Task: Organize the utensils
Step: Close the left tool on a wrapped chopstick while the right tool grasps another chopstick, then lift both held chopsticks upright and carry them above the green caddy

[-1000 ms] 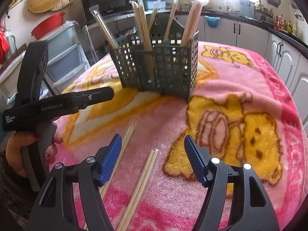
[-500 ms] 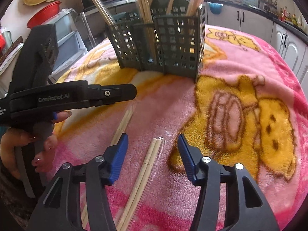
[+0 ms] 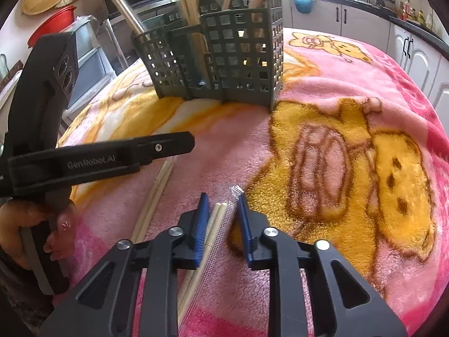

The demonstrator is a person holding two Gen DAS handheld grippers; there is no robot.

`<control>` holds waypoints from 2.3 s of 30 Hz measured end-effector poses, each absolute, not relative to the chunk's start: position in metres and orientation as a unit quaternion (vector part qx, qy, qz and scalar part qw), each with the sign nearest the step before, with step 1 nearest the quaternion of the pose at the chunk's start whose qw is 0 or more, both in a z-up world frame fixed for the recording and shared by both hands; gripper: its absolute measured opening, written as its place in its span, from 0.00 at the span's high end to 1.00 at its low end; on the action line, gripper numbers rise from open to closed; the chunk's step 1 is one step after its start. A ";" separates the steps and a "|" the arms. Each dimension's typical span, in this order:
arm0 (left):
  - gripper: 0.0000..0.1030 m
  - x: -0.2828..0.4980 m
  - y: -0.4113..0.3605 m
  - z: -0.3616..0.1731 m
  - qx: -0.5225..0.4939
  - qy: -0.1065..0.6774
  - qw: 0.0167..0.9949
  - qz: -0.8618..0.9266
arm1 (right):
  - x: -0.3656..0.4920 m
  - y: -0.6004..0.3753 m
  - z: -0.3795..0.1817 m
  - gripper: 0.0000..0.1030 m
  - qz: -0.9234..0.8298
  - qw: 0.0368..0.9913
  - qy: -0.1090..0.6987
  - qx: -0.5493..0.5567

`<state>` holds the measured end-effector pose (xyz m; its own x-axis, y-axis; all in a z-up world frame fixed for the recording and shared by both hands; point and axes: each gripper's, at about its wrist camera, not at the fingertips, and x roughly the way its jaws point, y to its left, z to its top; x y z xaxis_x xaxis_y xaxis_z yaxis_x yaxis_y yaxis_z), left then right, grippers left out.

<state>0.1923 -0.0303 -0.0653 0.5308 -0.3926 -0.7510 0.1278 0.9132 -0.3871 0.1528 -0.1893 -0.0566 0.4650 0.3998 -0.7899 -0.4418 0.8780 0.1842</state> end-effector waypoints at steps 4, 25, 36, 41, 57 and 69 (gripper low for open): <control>0.87 0.193 -0.027 -0.067 -0.141 0.461 0.864 -0.148 | 0.155 -0.193 -0.055 0.89 0.246 0.857 0.453 -0.011; 0.97 0.168 0.017 -0.017 -0.198 0.390 0.886 -0.154 | 0.145 -0.186 -0.007 0.94 0.287 0.876 0.388 0.002; 0.97 0.157 0.023 0.044 -0.190 0.312 0.916 -0.164 | 0.144 -0.172 0.046 0.94 0.319 0.892 0.319 0.002; 0.97 0.153 0.024 0.065 -0.185 0.284 0.925 -0.170 | 0.142 -0.170 0.071 0.94 0.329 0.900 0.285 0.001; 0.97 0.153 0.026 0.121 -0.172 0.212 0.946 -0.178 | 0.138 -0.179 0.131 0.94 0.336 0.921 0.196 0.022; 0.97 0.166 0.021 0.161 -0.160 0.165 0.956 -0.183 | 0.144 -0.178 0.164 0.94 0.333 0.932 0.145 0.023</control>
